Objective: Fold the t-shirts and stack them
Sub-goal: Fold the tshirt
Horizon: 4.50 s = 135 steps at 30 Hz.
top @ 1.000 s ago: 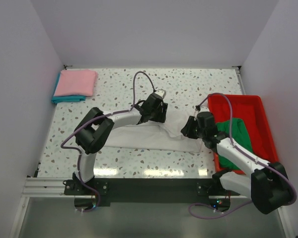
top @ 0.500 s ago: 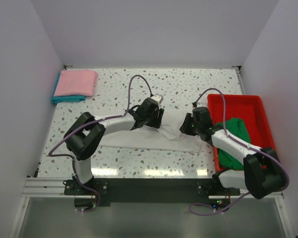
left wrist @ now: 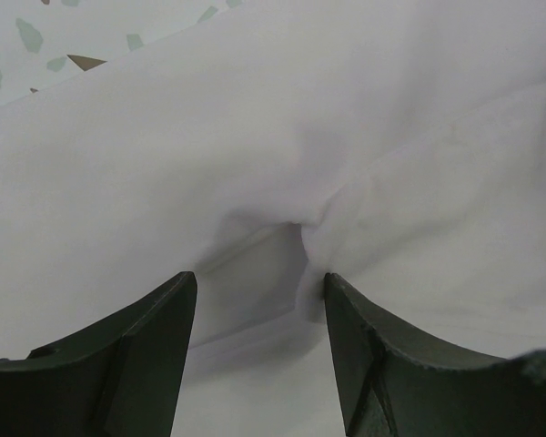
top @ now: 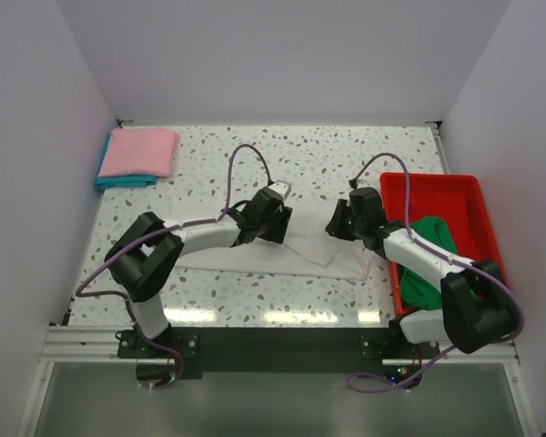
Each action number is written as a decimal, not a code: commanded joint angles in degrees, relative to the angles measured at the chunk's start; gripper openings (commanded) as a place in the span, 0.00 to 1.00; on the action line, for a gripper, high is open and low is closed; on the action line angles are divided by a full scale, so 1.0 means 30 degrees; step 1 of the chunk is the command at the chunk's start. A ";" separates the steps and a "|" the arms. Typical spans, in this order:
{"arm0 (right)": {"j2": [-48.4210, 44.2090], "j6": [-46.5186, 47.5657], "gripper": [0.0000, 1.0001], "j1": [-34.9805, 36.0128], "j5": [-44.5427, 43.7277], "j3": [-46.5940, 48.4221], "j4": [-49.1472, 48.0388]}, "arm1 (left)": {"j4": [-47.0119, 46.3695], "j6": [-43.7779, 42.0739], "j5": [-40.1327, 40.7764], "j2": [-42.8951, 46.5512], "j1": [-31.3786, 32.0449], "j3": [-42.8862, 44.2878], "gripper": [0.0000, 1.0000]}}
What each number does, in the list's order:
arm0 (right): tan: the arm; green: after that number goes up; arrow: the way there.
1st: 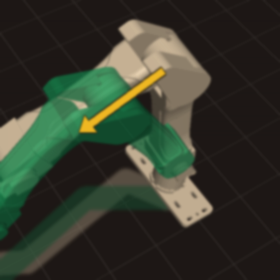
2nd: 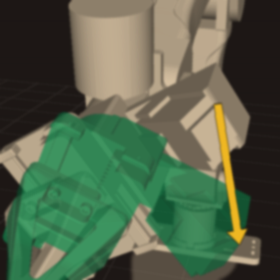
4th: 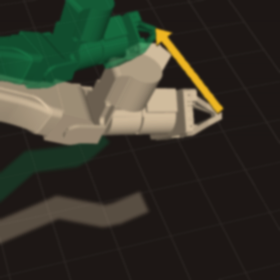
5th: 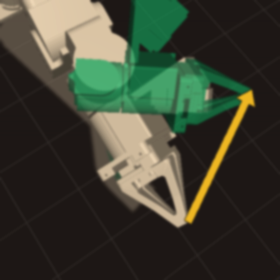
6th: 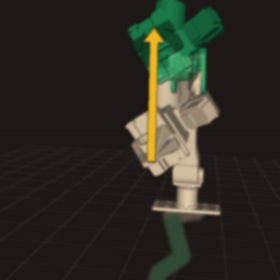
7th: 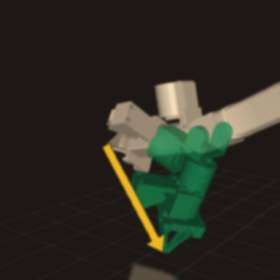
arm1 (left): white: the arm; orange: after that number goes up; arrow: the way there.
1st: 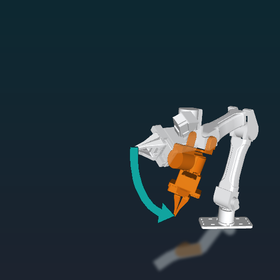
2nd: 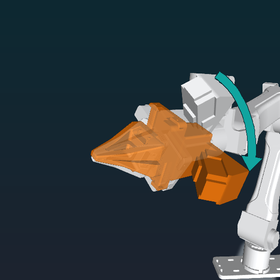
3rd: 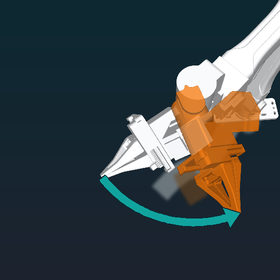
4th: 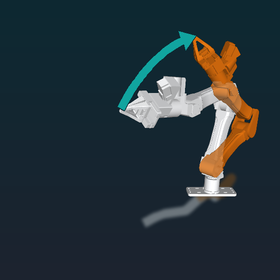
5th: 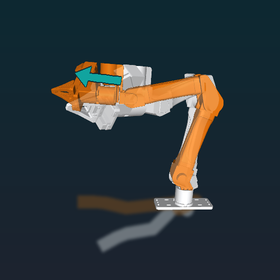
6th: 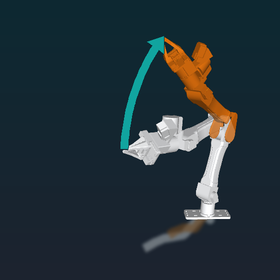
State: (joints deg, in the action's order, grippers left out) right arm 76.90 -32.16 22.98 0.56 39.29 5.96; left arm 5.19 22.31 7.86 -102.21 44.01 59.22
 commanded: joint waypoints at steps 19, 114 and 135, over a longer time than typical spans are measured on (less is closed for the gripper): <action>0.0615 -0.1906 0.28 0.1743 -0.1298 -0.1990 -0.1136 | -0.2373 0.0006 -0.0801 0.0797 0.0242 0.1263 0.63; 1.5173 0.1757 0.69 0.1568 -0.4288 1.9539 0.6948 | 0.7204 0.3317 0.8924 0.4191 0.1268 -0.2367 0.43; 2.1825 0.5064 0.67 -0.0277 -0.2823 2.6950 0.7422 | 0.2287 0.6565 0.1662 0.1348 0.2264 -0.2689 0.35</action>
State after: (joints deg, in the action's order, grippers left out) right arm 138.82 -21.56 23.57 -9.23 116.75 28.56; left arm 16.27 36.67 21.85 -96.09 50.06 51.22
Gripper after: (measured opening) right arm 0.648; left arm 0.334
